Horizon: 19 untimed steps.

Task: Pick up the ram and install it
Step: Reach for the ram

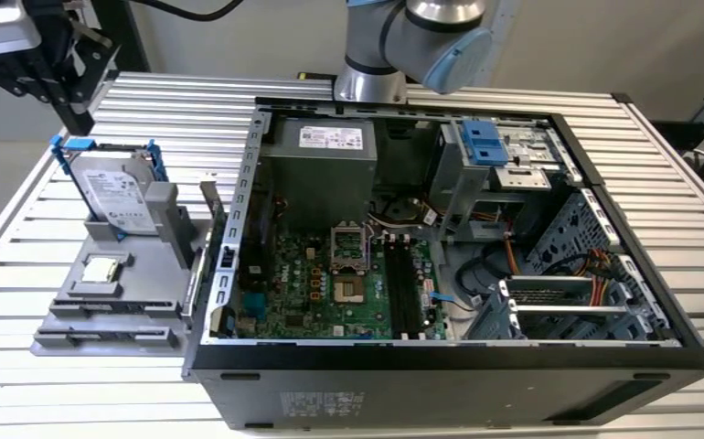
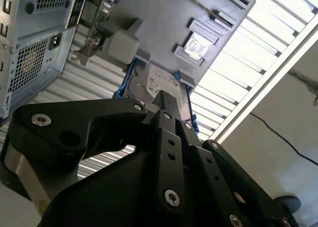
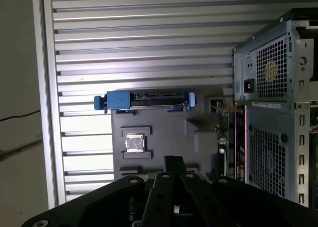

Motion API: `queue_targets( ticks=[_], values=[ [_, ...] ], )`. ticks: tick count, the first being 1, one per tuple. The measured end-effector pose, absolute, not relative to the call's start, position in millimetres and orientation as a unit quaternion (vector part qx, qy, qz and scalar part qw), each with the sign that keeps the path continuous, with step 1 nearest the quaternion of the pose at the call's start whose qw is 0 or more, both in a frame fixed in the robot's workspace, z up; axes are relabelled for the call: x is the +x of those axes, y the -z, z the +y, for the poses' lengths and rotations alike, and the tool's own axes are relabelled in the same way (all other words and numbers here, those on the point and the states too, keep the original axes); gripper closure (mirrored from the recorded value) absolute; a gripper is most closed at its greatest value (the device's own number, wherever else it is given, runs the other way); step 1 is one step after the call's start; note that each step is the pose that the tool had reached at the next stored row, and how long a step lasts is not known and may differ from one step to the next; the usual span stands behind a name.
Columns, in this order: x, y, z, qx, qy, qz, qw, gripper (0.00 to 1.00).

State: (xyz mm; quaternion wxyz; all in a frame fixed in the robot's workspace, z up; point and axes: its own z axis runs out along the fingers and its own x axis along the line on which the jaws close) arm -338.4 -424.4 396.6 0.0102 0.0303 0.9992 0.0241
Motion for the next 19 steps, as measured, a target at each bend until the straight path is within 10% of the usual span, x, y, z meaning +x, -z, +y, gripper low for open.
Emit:
queue_targets(
  ticks=[19],
  values=[
    [-339.9,-396.6,-432.8,0.030,-0.024,0.999,0.010,1.00]
  ],
)
